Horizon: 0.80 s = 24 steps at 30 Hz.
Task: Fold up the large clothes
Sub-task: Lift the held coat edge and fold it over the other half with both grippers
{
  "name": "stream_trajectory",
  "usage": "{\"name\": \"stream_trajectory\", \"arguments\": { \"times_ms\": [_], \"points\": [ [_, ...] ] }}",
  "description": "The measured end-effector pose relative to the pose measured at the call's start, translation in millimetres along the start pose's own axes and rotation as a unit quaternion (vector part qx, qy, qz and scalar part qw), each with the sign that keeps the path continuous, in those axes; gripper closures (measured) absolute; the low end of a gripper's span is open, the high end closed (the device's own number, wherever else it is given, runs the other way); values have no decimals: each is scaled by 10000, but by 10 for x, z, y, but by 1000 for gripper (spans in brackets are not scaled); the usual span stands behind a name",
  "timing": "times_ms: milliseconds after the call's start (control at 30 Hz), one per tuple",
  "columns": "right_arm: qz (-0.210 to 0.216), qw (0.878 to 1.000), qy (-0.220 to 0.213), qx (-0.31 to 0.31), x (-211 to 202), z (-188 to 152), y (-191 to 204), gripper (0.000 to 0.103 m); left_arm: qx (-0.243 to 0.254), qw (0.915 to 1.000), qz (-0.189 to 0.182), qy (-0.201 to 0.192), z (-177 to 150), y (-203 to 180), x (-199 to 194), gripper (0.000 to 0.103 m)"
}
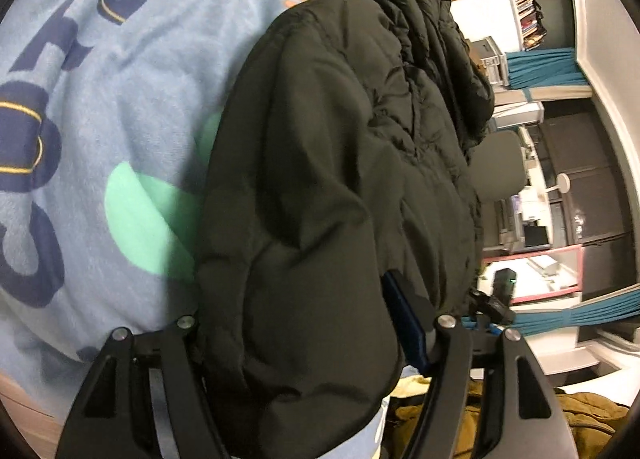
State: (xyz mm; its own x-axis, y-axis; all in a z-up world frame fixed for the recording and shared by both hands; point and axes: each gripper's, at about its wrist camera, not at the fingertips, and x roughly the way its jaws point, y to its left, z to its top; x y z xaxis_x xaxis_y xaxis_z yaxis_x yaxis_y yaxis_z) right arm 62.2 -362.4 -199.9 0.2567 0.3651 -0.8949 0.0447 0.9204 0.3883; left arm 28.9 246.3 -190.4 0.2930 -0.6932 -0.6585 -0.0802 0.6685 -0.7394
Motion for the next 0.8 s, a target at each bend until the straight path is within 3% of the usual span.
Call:
{"name": "stream_trajectory", "arguments": {
  "times_ms": [100,233,367,433,500,600,700,800],
  "points": [
    [55,9999,-102,18,-42,-37,-9,6,57,9997,201,-113,-10,-97,15,36],
    [209,9993,-273,173,-102,-80,-124,27,278,9984,459,-151,-38,-249,39,38],
    [406,9988,-252,100,-123,-117,-132,33,463,9971,588,-149,-96,-395,83,41],
    [491,9985,-250,39,-114,-128,-119,40,575,9955,735,-167,-115,-472,110,51],
    [598,9979,-238,6,-118,-192,-134,54,635,9948,781,-184,-125,-542,130,68],
    [740,9970,-226,-88,-163,-249,-101,69,771,9937,764,-271,-155,-654,106,82],
    [892,9952,-301,-264,-235,-252,-40,83,858,9933,665,-391,-171,-793,52,88],
    [1066,9921,-478,-457,-340,-235,105,88,963,9924,522,-555,-153,-961,-57,91]
  ]
}}
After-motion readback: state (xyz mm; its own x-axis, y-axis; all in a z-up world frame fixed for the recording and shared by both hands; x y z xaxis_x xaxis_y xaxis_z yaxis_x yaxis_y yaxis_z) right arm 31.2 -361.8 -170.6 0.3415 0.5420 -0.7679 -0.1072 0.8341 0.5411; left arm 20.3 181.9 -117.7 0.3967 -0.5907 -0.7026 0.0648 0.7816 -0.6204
